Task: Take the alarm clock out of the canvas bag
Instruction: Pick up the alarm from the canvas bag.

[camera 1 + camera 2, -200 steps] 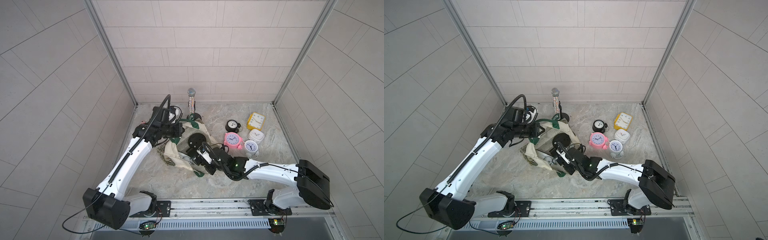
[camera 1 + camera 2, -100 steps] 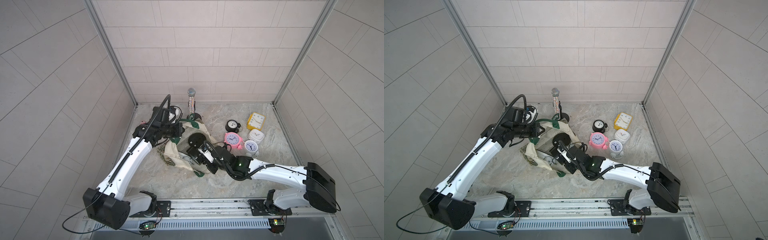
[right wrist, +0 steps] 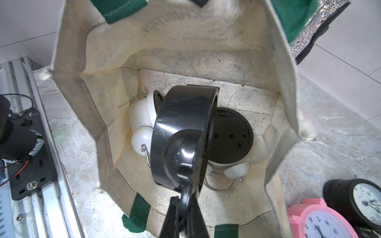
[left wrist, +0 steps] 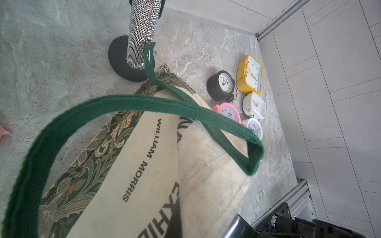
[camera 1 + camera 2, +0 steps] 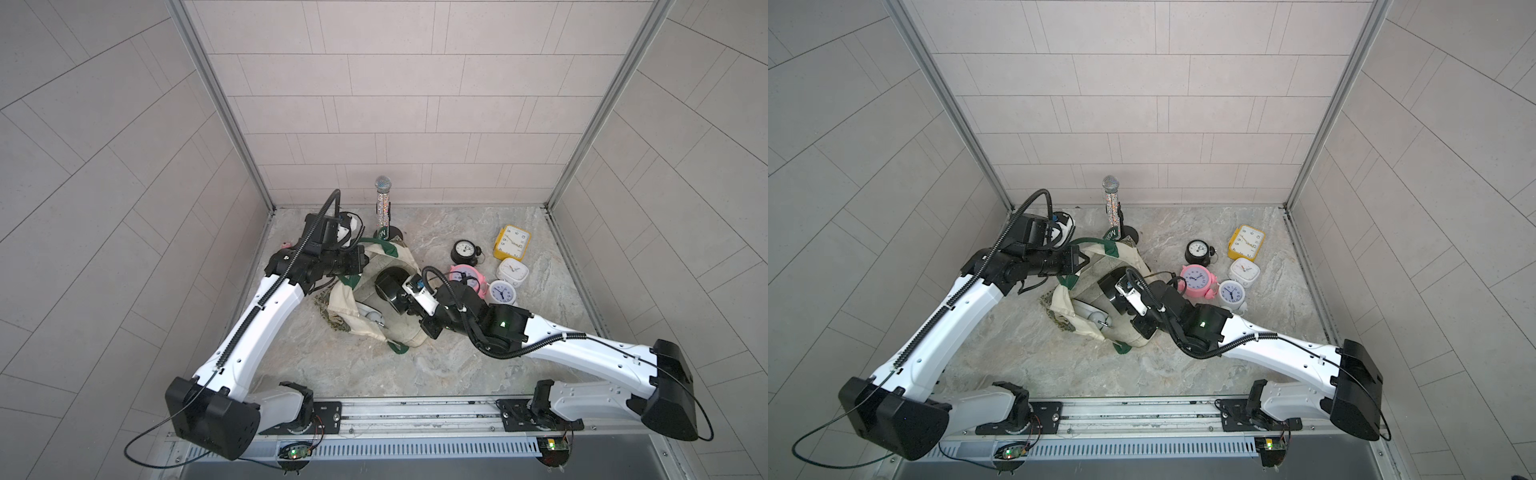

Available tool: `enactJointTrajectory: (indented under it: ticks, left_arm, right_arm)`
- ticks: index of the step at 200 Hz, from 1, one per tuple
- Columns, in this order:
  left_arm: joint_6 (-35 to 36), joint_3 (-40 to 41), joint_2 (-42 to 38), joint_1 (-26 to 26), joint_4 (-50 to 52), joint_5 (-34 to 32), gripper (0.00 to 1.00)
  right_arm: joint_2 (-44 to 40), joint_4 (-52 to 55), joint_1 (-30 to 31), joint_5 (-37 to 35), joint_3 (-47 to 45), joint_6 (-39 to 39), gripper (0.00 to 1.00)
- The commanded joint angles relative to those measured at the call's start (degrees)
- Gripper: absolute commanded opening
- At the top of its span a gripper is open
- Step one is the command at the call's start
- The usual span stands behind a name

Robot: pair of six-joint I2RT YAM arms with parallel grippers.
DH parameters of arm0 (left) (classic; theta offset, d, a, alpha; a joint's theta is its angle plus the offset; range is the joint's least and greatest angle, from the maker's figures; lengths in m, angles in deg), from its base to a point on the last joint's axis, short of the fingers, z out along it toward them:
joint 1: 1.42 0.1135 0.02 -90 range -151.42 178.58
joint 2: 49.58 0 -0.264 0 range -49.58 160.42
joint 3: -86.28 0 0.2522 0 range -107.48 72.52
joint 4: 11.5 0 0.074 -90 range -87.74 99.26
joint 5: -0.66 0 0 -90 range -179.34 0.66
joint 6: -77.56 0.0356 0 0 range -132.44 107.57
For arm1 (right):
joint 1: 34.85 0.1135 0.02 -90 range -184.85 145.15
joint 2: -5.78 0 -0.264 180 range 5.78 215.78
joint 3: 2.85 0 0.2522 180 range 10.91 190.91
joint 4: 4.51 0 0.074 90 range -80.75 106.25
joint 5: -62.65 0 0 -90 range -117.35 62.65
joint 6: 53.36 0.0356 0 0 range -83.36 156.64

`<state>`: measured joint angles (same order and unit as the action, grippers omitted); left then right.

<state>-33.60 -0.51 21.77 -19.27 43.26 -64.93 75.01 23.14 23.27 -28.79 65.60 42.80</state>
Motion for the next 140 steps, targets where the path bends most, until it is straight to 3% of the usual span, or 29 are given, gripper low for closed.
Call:
enactJointTrajectory:
  ticks: [1,91,140]
  left_arm:
    - [0.03,-0.03,-2.02,0.44,-1.44,0.47,0.00]
    - [0.07,-0.09,-1.86,0.44,-1.36,0.56,0.00]
    - [-0.01,-0.22,-1.98,0.42,-1.27,0.48,0.00]
  right_arm:
    - [-3.60,2.05,0.15,1.08,2.25,-1.23,0.00]
    - [-11.44,7.27,-0.37,5.58,6.89,-2.03,0.00]
    - [-15.71,7.38,-3.81,11.31,9.10,0.87,0.00]
